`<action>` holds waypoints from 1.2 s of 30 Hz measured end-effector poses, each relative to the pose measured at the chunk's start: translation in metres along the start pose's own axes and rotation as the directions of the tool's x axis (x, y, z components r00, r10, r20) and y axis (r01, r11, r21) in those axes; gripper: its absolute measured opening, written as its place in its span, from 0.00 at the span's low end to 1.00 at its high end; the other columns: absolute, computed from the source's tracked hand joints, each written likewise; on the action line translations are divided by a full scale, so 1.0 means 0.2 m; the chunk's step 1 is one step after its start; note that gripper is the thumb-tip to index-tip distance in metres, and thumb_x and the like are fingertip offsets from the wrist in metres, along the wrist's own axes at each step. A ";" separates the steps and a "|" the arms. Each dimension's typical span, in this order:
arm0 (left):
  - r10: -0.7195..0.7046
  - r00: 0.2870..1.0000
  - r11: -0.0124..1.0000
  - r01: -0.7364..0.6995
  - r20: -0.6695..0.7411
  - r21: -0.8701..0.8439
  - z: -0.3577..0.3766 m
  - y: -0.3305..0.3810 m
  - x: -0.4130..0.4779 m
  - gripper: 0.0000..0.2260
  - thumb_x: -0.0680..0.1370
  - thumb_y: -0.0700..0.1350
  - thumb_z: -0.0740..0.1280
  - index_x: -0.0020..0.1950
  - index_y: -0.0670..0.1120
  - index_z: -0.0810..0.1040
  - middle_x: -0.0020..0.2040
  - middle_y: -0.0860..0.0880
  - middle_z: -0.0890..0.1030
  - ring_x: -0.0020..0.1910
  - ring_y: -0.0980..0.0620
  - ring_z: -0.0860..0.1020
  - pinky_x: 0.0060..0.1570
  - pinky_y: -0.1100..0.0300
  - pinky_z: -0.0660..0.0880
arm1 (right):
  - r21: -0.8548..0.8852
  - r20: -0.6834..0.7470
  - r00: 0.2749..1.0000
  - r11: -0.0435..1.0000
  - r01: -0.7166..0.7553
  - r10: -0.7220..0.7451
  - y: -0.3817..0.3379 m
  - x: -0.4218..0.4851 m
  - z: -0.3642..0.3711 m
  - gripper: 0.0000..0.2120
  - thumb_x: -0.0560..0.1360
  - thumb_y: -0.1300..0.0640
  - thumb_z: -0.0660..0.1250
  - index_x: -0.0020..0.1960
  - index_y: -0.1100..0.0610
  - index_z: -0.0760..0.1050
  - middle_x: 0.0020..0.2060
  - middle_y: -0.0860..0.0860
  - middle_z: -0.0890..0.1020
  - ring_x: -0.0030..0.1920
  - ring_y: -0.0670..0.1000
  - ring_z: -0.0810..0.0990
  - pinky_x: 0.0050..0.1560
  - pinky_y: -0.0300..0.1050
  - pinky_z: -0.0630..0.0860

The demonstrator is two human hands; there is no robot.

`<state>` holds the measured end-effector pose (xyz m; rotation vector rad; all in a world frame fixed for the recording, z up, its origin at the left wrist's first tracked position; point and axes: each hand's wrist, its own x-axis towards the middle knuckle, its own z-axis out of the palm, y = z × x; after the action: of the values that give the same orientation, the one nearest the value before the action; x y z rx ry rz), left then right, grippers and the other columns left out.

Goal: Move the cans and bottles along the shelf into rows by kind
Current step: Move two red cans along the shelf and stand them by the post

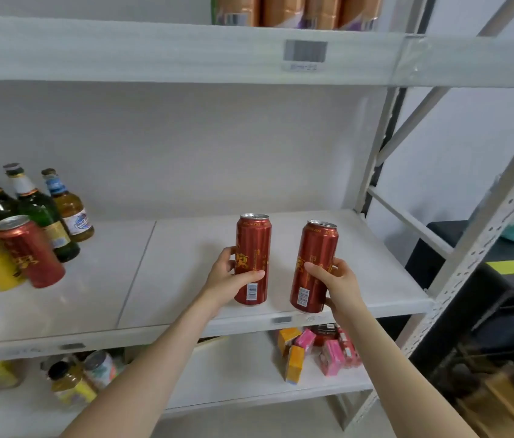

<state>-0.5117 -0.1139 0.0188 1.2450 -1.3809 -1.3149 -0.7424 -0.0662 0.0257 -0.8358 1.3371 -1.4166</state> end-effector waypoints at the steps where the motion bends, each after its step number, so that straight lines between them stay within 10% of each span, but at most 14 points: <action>1: 0.000 1.000 1.000 0.000 -0.008 -0.011 0.08 0.01 0.01 0.30 0.62 0.52 0.80 0.60 0.60 0.72 0.55 0.51 0.82 0.54 0.54 0.81 0.47 0.59 0.77 | -0.011 0.004 1.000 1.000 0.004 -0.004 -0.02 0.03 -0.08 0.27 0.68 0.56 0.79 0.64 0.54 0.72 0.55 0.55 0.82 0.51 0.53 0.84 0.46 0.53 0.80; 15: -0.026 0.999 0.999 0.025 -0.022 -0.030 0.85 0.06 0.24 0.33 0.61 0.51 0.80 0.63 0.56 0.71 0.55 0.52 0.83 0.54 0.54 0.81 0.49 0.57 0.76 | -0.011 0.032 0.999 1.000 0.010 -0.009 -0.21 0.38 -0.74 0.26 0.70 0.57 0.77 0.65 0.54 0.71 0.55 0.51 0.81 0.49 0.48 0.82 0.39 0.42 0.75; 36: 0.072 0.990 0.997 -0.073 -0.119 -0.003 0.98 0.10 1.18 0.33 0.67 0.39 0.80 0.67 0.50 0.68 0.58 0.47 0.80 0.54 0.54 0.80 0.48 0.59 0.76 | 0.018 -0.039 0.987 0.988 0.154 -0.154 -0.25 1.40 -0.69 0.32 0.66 0.56 0.80 0.65 0.53 0.70 0.57 0.52 0.79 0.56 0.54 0.81 0.52 0.53 0.79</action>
<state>-0.7423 -0.3160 0.0052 1.2364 -1.3245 -1.1761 -0.9603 -0.2935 0.0139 -0.9192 1.3063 -1.5702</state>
